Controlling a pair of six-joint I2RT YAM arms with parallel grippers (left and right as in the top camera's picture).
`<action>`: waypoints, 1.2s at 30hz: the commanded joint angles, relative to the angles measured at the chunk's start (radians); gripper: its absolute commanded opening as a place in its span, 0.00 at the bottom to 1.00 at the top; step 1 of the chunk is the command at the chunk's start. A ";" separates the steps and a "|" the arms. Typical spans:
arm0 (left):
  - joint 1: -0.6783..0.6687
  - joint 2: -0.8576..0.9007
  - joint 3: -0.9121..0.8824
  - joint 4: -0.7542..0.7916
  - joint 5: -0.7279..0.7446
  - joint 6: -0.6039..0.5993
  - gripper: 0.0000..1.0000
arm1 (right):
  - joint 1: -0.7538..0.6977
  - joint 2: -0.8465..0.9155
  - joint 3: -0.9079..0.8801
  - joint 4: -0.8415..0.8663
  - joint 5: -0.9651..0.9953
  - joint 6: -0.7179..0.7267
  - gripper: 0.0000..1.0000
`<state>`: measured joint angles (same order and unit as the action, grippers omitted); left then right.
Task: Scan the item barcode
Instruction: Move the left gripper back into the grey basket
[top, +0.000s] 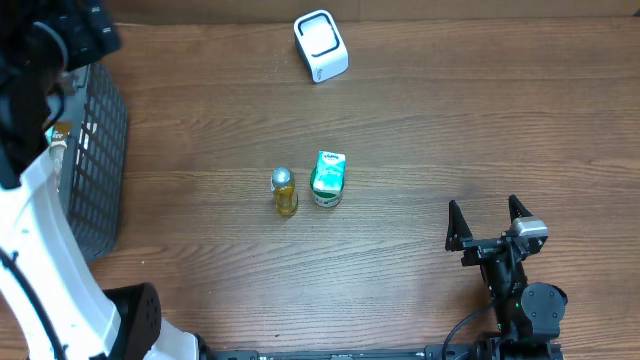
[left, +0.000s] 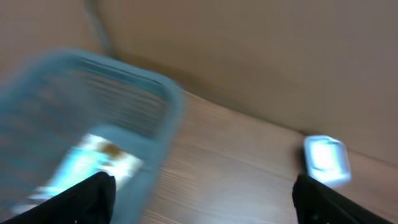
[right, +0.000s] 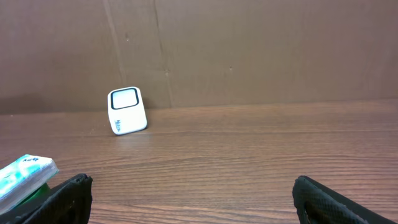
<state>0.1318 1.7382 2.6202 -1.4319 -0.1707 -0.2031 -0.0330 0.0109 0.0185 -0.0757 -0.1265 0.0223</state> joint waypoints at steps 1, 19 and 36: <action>0.008 0.024 0.012 0.003 -0.358 0.100 0.95 | -0.006 -0.008 -0.011 0.003 0.003 0.001 1.00; 0.230 0.323 0.012 -0.036 -0.204 0.207 1.00 | -0.006 -0.008 -0.011 0.004 0.003 0.001 1.00; 0.375 0.634 0.011 -0.085 0.019 0.409 1.00 | -0.006 -0.008 -0.011 0.004 0.003 0.001 1.00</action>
<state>0.5102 2.2868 2.6263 -1.4982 -0.1936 0.1616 -0.0330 0.0109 0.0185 -0.0761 -0.1261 0.0227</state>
